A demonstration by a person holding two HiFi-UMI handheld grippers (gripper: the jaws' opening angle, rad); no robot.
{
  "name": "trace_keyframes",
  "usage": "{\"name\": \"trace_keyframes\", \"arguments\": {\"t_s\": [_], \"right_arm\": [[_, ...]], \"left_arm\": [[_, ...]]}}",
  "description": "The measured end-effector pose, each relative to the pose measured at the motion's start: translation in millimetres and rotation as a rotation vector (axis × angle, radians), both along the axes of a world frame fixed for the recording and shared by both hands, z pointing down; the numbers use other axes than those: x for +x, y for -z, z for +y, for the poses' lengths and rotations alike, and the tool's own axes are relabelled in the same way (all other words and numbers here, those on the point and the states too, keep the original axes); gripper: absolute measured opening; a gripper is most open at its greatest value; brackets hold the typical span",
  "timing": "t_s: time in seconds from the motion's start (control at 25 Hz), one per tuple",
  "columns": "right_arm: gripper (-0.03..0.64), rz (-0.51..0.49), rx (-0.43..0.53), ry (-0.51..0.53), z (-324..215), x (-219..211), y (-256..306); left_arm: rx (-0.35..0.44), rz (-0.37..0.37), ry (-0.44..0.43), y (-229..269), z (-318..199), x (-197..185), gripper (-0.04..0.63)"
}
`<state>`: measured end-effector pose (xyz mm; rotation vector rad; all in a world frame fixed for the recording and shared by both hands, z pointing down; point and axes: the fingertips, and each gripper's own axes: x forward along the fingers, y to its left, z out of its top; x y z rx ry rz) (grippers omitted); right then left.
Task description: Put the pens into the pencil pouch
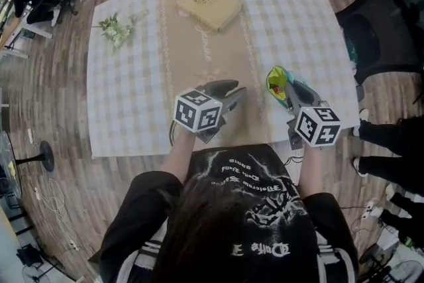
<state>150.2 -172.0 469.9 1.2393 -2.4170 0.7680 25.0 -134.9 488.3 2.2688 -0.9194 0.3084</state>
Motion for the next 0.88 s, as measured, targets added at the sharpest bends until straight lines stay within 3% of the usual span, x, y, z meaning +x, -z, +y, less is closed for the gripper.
{"name": "trace_keyframes", "arguments": {"t_s": [0.16, 0.24, 0.52, 0.88], "right_arm": [[0.04, 0.05, 0.031, 0.003, -15, 4, 3], [0.04, 0.062, 0.041, -0.002, -22, 7, 3], [0.04, 0.168, 0.103, -0.03, -61, 34, 14], [0.04, 0.286, 0.148, -0.057, -93, 73, 27]], "left_arm": [[0.038, 0.021, 0.153, 3, -7, -29, 0.04], [0.058, 0.008, 0.205, 3, -9, -40, 0.027], [0.096, 0.046, 0.297, 10, -12, -56, 0.02], [0.142, -0.034, 0.352, 27, -3, -57, 0.02]]}}
